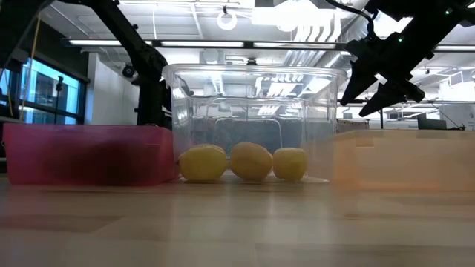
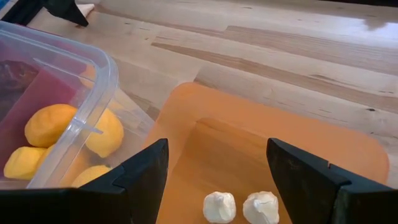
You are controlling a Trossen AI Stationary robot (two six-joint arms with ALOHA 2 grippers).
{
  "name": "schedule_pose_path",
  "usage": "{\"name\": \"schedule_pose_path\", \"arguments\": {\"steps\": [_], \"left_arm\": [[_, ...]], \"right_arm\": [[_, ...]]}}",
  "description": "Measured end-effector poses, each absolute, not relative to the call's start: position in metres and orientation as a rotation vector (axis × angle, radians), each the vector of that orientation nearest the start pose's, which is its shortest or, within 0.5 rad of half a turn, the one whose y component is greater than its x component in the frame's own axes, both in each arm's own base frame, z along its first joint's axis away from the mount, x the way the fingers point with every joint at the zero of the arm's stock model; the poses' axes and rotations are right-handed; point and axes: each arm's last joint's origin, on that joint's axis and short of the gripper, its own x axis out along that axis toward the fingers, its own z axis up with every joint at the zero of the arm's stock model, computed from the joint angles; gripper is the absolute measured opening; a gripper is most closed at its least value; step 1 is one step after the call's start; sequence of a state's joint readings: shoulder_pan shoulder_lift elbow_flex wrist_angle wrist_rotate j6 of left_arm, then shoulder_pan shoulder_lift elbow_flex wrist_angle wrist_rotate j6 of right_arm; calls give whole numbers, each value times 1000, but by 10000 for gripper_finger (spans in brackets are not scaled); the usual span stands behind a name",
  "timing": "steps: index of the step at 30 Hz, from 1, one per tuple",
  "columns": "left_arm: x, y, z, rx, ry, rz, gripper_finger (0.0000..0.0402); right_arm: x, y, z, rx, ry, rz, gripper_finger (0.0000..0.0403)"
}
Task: Sort produce into baskets
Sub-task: Put the white garlic into the orange bin
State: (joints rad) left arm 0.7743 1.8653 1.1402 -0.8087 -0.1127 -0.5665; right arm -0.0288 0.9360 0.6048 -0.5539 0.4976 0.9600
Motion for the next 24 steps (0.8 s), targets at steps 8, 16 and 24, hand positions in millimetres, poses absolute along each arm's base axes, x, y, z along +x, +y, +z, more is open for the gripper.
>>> {"name": "schedule_pose_path", "arguments": {"steps": [8,16,24], "left_arm": [[222,223,208,-830,993,1128,82],[241,185,324,-601,253,826,116],[305,105,328,-556,201,426,118]], "right_arm": [[173,-19,221,745,522,-876,261],[182,-20,259,901,113,-724,261],[158,-20,333,746,-449,-481,261]]}}
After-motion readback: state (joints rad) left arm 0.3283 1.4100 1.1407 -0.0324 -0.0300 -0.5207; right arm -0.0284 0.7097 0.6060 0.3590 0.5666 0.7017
